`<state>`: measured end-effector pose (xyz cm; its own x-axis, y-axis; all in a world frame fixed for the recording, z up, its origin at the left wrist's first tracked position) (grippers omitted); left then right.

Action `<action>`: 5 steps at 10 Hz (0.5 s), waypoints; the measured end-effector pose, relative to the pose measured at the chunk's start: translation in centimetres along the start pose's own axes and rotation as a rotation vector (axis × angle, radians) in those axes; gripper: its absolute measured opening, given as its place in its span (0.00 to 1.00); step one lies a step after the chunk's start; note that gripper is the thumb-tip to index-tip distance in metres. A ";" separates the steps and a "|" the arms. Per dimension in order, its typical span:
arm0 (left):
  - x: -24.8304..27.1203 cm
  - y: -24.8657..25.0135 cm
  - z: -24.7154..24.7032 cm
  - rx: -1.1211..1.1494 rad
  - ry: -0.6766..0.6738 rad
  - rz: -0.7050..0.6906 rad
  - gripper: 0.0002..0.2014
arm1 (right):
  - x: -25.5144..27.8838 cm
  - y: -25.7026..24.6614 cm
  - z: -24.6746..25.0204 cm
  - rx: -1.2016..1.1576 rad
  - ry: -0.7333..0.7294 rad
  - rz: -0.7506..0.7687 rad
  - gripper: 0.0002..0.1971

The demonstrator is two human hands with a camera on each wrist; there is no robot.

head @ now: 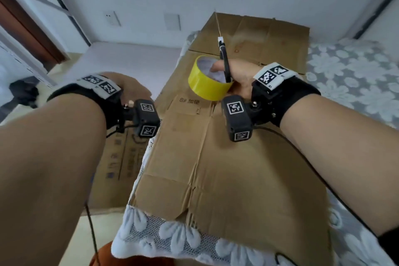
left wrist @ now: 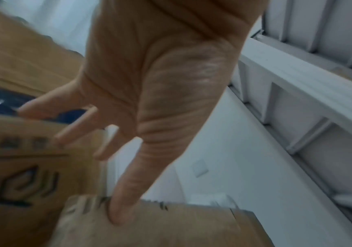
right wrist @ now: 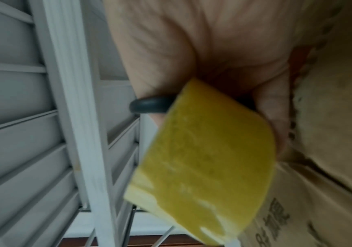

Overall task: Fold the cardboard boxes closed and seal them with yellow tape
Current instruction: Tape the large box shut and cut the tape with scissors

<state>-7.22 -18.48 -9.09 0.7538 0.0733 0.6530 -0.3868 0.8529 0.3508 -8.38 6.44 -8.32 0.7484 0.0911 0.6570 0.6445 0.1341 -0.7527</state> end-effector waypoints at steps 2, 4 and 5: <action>0.5 1.2 -1.9 0.377 -0.100 -0.167 0.25 | 1.8 1.5 -0.6 0.038 0.140 0.033 0.30; 5.5 0.3 -0.6 0.490 0.051 -0.302 0.20 | 5.6 1.3 -1.0 0.033 0.292 0.141 0.17; 7.6 -0.7 -0.7 0.574 0.180 -0.348 0.12 | 7.4 2.0 -2.2 0.023 0.304 0.152 0.16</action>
<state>-0.82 -18.13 -4.81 0.9421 -0.0278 0.3341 -0.2890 0.4374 0.8515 -1.21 5.25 -5.01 0.8503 -0.1865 0.4921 0.5208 0.1641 -0.8377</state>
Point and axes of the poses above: each hand's wrist, its own x-axis away from the middle knuckle, its own z-axis out of the back of the hand, y = z × x, the point moved 4 cm from there along -x, towards the middle knuckle, and after that the axes turned 8 degrees about -z, right-handed, at the moved point
